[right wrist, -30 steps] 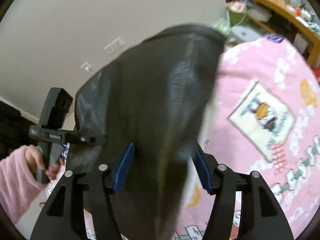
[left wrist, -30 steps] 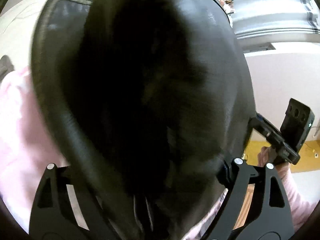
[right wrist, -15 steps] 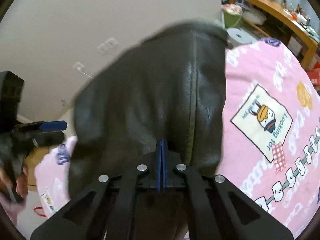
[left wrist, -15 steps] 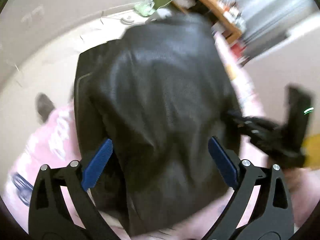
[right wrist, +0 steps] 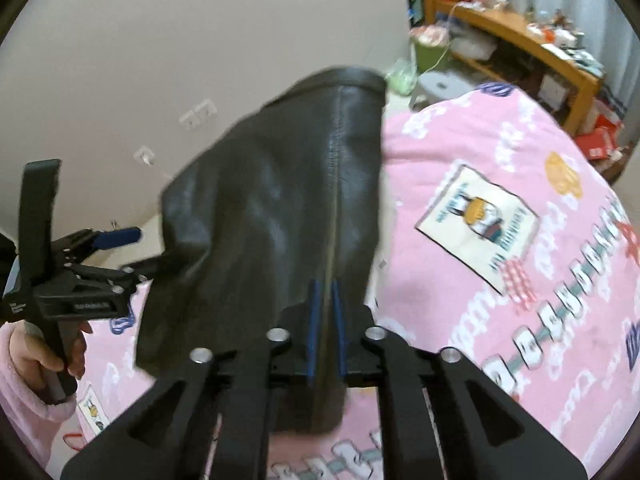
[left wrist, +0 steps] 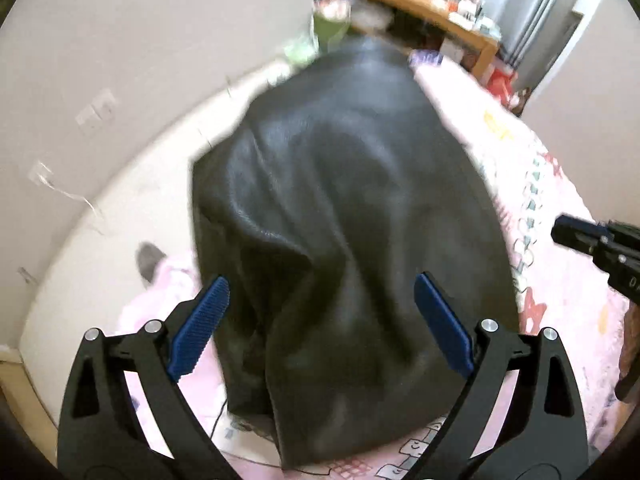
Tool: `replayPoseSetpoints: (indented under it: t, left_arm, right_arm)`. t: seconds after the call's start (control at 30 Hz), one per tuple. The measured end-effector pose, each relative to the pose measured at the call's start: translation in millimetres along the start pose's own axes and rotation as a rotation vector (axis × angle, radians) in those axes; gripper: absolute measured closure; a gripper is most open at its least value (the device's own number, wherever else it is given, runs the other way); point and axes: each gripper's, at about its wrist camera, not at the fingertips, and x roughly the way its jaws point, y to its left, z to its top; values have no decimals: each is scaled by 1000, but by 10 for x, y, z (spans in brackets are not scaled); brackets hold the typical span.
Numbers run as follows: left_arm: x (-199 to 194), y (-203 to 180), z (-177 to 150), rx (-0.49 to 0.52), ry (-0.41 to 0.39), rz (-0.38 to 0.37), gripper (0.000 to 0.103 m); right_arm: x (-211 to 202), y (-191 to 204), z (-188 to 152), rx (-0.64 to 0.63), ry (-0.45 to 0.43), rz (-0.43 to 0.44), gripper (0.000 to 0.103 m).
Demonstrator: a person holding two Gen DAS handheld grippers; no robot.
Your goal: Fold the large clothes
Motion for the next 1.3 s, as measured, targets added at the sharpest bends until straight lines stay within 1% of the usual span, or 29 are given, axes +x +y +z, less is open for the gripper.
replayPoseSetpoints:
  t: [0.03,0.07,0.1,0.13,0.17,0.2,0.23,0.27,0.3,0.33,0.37,0.4,0.47,0.53,0.57,0.6,0.63,0.67,0.73,0.77,0.83,0.9,0.93,1.03,1.17,1.3]
  left_arm:
    - [-178,-30,0,-3,-32,3,11]
    - [-469,-131,-52,-5,-83,11,11]
    - [-699,-220,-115,-9,-117,17,11]
    - [-843,-281,-178,-14,-138,20,11]
    - [-1074,-359,-264,-23,-162,19,11]
    - [-1293,-438,-363,-40,-181,18,11]
    - [-1490,-531,-466,-59,-183,24,11]
    - [-1644,-607,-562,-71,-179,18,11]
    - [-1785,-633,-659,-85,-178,5,11]
    - [-1927,-679,-712,-104,-178,-13,11]
    - [-2110,-745,-821,-135,-197,-24,11]
    - [-2235,-794,-924,-155,-206,-15,11]
    - [-2533,-937,-1117,-190,-220,25,11]
    - [-2828,-1077,-1317,-207,-245,34,11]
    - [-3053,-1204,-1456,-193,-270,28,11]
    - [-3227,-1310,-1585,-179,-295,55,11]
    - [-3342,-1391,-1690,-164,-308,81,11]
    - [-3527,-1515,-1843,-149,-325,119,11]
    - [-3818,-1726,-2118,-124,-353,156,6]
    - [-3912,-1807,-2228,-121,-350,168,6]
    - [-4008,-1951,-2404,-109,-328,204,6]
    - [-4073,-2058,-2545,-126,-327,266,6]
    - [-4124,-2104,-2611,-140,-334,274,6]
    - [-4283,-2222,-2820,-188,-413,267,6]
    - [-4376,-2299,-2921,-200,-398,256,6]
    - [-4383,-2325,-2992,-158,-379,295,6]
  right_arm:
    - [-221,-23,-120,19,-25,-1,74]
    - [-376,-17,-189,29,-41,2,63]
    - [-582,17,-276,38,-64,6,57]
    - [-751,24,-350,44,-84,4,55]
    - [-957,40,-449,50,-106,4,54]
    - [-1173,67,-546,54,-131,9,49]
    - [-1341,108,-592,53,-152,8,45]
    - [-1638,167,-703,46,-201,13,35]
    - [-1819,186,-778,41,-234,30,23]
    - [-2117,236,-910,36,-298,53,18]
    - [-2294,296,-982,31,-335,66,14]
    - [-2538,362,-1110,22,-380,73,13]
    - [-2926,435,-1336,7,-420,51,10]
    - [-3231,483,-1532,-7,-451,45,8]
    - [-3438,529,-1687,-22,-473,40,8]
    - [-3644,584,-1861,-50,-494,32,8]
    - [-3748,621,-1967,-72,-506,28,8]
    - [-3910,676,-2147,-113,-520,16,8]
    - [-4159,772,-2478,-191,-524,-20,8]
    - [-4230,799,-2577,-211,-521,-28,8]
    - [-4412,837,-2823,-245,-530,-16,8]
    - [-4487,848,-2961,-238,-522,-35,8]
    - [-4509,846,-3006,-240,-516,-38,8]
    - [-4655,860,-3153,-268,-525,-31,8]
    - [-4764,872,-3248,-256,-544,5,8]
    - [-4839,953,-3331,-216,-580,16,8]
